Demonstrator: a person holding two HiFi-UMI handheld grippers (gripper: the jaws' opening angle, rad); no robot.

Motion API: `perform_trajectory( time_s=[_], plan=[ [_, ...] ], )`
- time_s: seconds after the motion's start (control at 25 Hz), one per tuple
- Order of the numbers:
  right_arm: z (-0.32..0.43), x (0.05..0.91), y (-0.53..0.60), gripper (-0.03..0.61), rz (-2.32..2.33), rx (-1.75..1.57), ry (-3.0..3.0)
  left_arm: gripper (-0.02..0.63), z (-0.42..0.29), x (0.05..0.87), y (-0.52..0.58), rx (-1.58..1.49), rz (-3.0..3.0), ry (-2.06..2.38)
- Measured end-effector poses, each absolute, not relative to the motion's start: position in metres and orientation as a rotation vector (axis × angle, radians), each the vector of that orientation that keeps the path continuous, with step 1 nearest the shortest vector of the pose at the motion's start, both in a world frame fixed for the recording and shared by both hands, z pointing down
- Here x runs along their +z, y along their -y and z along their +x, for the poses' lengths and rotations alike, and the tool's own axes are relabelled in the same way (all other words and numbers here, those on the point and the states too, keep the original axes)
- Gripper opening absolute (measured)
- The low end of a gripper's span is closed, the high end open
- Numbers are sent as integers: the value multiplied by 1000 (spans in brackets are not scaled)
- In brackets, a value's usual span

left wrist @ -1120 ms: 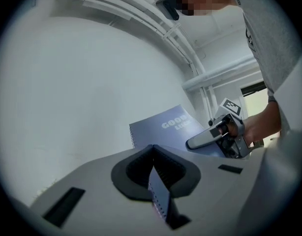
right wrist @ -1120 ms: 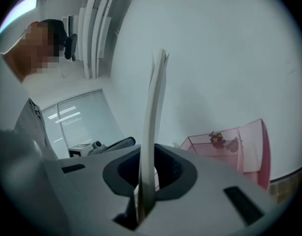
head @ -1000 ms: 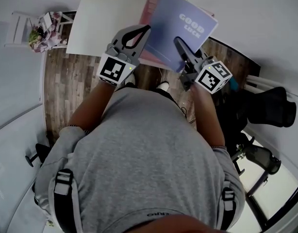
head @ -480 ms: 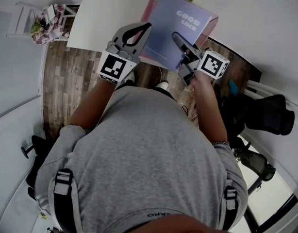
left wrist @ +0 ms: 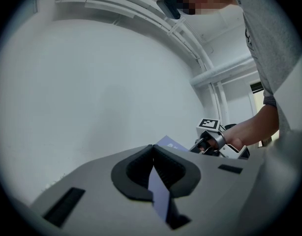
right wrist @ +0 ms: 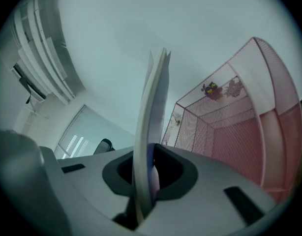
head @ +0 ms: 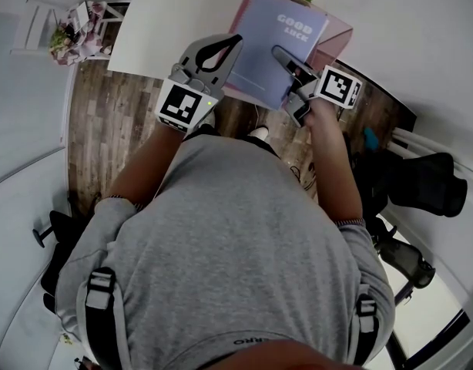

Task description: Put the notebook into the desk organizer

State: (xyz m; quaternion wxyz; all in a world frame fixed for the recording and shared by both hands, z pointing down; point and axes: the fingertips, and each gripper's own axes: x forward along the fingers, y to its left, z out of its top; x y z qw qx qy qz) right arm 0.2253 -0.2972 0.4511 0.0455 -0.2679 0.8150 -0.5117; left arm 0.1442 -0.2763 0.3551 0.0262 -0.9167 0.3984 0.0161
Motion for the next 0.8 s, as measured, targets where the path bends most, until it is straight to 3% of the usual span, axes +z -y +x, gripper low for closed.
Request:
perform_trajectory(
  time_s=[0.44, 0.6, 0.8],
  plan=[
    [235, 486, 314, 49, -1000, -1659, -2517, 20, 138, 356, 279, 56, -2841, -1214],
    [231, 494, 318, 101, -1047, -1637, -2562, 20, 141, 354, 281, 89, -2870, -1198],
    [226, 498, 321, 120, -1121, -1586, -2664, 20, 142, 354, 283, 87, -2875, -1184]
  ],
)
